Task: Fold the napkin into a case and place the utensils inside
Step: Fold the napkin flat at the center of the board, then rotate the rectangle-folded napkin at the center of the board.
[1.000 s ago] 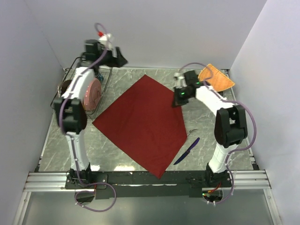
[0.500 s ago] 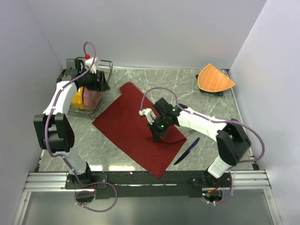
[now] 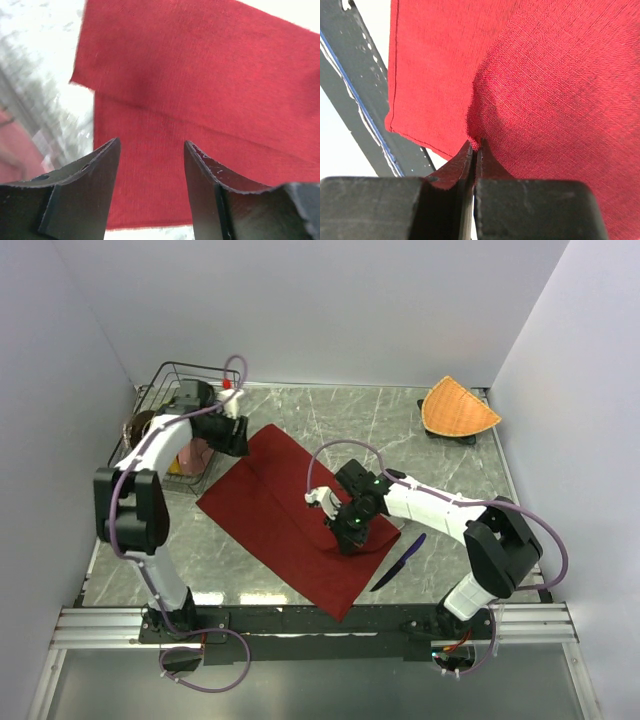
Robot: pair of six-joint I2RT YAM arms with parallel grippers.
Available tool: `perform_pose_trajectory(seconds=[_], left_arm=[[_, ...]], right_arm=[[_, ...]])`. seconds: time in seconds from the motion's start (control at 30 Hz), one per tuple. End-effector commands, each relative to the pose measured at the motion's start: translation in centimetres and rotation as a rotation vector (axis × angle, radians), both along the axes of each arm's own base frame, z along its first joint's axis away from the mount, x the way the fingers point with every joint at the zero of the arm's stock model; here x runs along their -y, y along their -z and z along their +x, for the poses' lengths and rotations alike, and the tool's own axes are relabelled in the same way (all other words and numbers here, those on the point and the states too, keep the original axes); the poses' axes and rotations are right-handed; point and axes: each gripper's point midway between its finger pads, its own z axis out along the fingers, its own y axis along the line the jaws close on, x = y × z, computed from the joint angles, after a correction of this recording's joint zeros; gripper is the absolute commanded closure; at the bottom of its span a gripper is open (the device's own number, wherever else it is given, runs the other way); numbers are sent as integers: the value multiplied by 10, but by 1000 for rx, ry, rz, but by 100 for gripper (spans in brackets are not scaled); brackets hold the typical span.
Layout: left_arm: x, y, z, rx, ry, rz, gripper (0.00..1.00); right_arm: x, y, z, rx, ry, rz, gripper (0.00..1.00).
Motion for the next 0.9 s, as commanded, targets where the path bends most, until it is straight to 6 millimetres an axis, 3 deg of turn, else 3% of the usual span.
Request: perform_pose_trajectory(seconds=[0.0,0.13,0.27,0.47,0.6,0.7,0.87], left_arm=[[11,3,27,62,29,114,41],[17,22,29,18,43,147,42],[19,24,29,-1,22,125,42],[16,26,27,-27,3,114,42],[12,25,27,-41,-16,96,42],[10,21,28,-37,-22,93,42],[12,18,23,-38,-2,84,43]], right_arm=[[4,6,-8,-34,-17,-11,100],[9,19,3,-9,27,-69,100],[26,43,23,4,110,-170,100],[79,75,63,-3,213,-338,100],[91,66,97,16,249,-363,100],[113,65,118,59,256,-423,100],[176,68,148,106,226,-553,100]])
